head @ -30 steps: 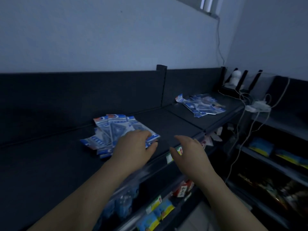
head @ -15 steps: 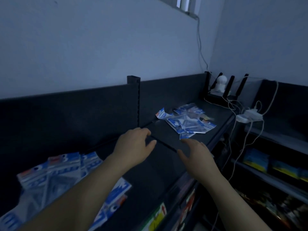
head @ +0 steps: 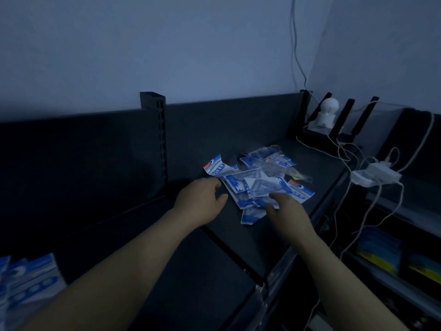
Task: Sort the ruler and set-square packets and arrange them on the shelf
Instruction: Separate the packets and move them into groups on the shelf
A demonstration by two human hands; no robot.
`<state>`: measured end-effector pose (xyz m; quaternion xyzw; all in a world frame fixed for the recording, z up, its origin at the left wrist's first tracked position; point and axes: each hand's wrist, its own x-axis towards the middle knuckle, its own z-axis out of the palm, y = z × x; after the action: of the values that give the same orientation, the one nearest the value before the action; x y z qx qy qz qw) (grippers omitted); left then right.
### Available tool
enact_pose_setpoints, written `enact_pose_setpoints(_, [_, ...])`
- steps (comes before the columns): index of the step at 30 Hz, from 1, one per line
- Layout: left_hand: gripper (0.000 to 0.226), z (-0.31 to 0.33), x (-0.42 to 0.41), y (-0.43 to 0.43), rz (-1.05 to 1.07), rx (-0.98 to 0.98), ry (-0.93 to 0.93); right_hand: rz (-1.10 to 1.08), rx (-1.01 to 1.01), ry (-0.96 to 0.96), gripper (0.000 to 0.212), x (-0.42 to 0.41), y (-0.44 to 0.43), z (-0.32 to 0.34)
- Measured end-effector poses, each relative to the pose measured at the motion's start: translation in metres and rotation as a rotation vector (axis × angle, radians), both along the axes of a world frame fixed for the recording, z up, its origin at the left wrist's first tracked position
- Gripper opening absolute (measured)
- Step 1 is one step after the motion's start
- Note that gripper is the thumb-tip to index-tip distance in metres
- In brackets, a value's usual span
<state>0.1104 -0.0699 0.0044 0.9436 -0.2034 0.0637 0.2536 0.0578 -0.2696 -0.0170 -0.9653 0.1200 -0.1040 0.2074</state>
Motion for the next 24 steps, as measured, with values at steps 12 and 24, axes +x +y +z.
enact_pose_setpoints(12, [0.064,-0.04,0.113,-0.094,0.047,0.068,0.143,0.165,-0.089,0.136,0.067,0.099,-0.087,-0.036])
enact_pose_setpoints(24, [0.024,-0.032,0.124,-0.082,0.095,-0.121,0.284,0.065,0.275,-0.069,0.027,0.12,-0.114,-0.026])
